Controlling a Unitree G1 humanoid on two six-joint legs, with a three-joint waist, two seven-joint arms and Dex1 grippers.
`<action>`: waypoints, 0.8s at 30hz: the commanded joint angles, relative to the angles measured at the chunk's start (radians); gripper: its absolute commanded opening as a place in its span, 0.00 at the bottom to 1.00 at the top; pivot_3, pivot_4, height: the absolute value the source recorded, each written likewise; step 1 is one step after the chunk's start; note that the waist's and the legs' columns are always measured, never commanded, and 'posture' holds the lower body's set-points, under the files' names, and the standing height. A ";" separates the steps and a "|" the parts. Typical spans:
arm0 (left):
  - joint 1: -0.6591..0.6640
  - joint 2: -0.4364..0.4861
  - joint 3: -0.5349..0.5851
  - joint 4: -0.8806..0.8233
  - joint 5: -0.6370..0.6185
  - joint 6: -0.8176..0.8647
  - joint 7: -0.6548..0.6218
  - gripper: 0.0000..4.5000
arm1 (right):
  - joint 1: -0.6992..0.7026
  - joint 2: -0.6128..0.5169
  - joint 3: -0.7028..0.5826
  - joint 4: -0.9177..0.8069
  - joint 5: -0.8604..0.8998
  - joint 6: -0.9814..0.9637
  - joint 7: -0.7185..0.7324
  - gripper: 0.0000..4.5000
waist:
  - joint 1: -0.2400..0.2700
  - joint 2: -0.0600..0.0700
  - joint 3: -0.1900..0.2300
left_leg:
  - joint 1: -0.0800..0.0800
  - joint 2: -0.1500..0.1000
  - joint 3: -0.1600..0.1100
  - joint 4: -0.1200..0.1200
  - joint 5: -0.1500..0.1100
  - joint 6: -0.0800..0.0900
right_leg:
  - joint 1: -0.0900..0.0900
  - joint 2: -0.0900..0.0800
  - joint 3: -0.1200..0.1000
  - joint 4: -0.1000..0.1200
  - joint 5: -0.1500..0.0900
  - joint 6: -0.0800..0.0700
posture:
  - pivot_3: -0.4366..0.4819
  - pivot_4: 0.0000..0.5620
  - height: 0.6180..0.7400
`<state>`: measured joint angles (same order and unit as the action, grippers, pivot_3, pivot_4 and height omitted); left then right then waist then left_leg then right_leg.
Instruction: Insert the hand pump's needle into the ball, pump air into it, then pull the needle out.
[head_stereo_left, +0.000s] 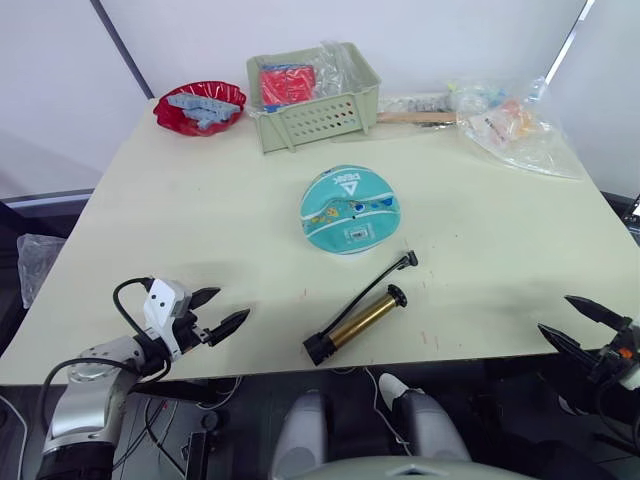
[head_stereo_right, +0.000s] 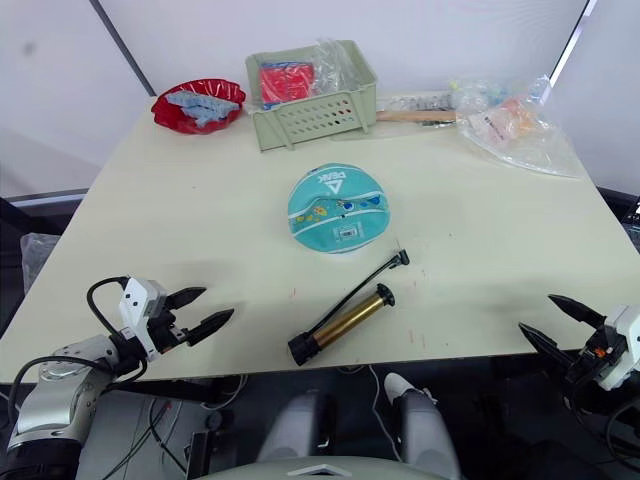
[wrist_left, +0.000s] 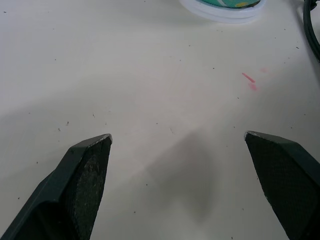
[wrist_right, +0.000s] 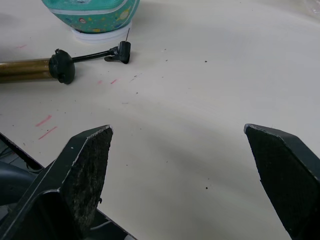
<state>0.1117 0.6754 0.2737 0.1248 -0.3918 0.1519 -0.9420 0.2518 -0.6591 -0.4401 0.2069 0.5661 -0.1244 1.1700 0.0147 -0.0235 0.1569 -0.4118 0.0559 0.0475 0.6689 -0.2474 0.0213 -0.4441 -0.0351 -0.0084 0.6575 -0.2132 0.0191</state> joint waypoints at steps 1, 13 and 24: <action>0.002 0.006 0.015 -0.035 -0.018 0.006 -0.012 1.00 | -0.014 -0.007 -0.016 0.003 0.001 -0.029 0.023 0.98 | 0.000 0.000 0.000 | 0.000 0.000 0.000 0.000 0.000 0.000 | 0.000 0.000 0.000 0.000 0.000 0.000 | 0.48 0.27 0.98; -0.009 0.000 0.014 -0.019 -0.018 -0.009 -0.031 1.00 | -0.047 0.018 -0.003 0.027 -0.013 -0.068 0.044 0.98 | 0.000 0.000 0.000 | 0.001 -0.001 0.001 0.000 0.000 0.000 | 0.001 -0.001 0.001 0.000 0.001 0.001 | 0.48 0.27 0.98; -0.022 -0.008 -0.043 -0.081 0.000 -0.012 -0.063 1.00 | -0.041 0.012 0.003 -0.045 0.027 -0.061 0.102 0.98 | 0.000 0.000 0.000 | 0.001 0.000 0.000 0.000 0.000 0.000 | 0.001 0.000 0.000 0.000 0.001 0.001 | 0.48 0.27 0.98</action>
<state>0.1002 0.6614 0.2530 0.1016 -0.3951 0.1591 -0.9877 0.2050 -0.6410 -0.4269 0.2214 0.5554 -0.1810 1.2411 0.0147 -0.0231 0.1567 -0.4108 0.0555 0.0480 0.6692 -0.2474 0.0213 -0.4432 -0.0354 -0.0079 0.6577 -0.2124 0.0204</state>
